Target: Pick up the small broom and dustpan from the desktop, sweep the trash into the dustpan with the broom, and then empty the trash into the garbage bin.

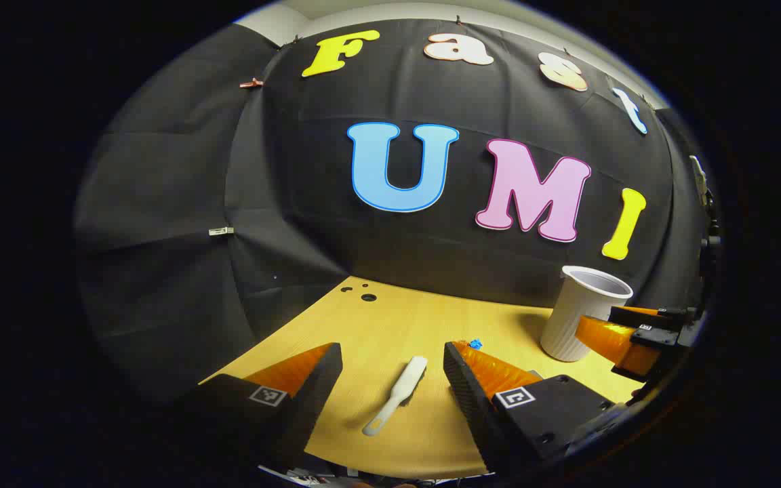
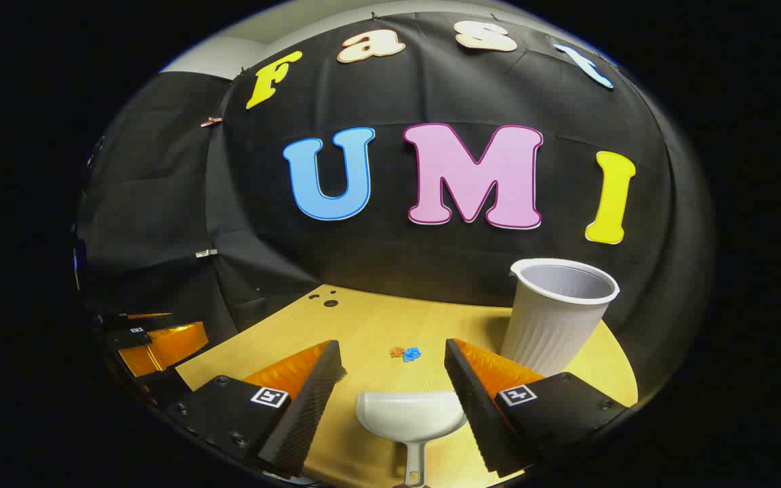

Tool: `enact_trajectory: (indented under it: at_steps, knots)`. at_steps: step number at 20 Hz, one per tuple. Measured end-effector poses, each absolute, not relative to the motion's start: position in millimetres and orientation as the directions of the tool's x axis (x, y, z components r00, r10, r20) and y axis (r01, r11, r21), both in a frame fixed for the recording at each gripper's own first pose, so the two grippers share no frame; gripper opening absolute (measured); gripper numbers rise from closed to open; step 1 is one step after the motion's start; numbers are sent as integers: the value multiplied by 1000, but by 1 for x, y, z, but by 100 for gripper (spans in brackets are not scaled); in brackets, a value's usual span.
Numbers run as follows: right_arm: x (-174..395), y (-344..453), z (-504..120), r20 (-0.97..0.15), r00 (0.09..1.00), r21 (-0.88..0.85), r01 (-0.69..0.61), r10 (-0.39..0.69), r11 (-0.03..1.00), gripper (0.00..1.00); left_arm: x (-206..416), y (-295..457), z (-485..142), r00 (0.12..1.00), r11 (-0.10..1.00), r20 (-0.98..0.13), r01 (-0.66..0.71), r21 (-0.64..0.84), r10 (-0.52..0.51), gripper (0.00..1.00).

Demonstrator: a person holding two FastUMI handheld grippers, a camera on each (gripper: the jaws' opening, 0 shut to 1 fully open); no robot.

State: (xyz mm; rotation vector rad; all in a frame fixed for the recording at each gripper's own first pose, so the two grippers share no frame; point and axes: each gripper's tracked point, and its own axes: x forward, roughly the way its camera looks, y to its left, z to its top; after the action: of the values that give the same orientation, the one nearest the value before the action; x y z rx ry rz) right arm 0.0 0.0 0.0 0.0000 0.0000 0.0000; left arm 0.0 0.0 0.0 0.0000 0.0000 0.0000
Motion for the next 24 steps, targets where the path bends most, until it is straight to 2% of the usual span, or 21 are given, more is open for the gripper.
enact_trajectory:
  at_steps: [6,11,17,20,24]
  knots:
    - [-4,-13,1,8,999,4,32,-32,999,96,12,13,-5,1000,1000,-17,16,1,-16,96]
    - [-10,-27,-5,0,998,-11,60,-60,998,96,23,8,-20,997,999,-70,42,-19,-43,96]
    - [-9,-38,-12,-15,998,-9,66,-66,998,96,35,-12,-36,987,995,-132,96,25,-92,96]
    - [-5,-43,-17,-33,998,-3,62,-62,998,96,45,-19,-51,974,992,-194,124,33,-115,96]
    - [3,-52,-39,-101,993,26,61,-58,998,96,64,-12,-79,951,992,-294,118,52,-98,96]
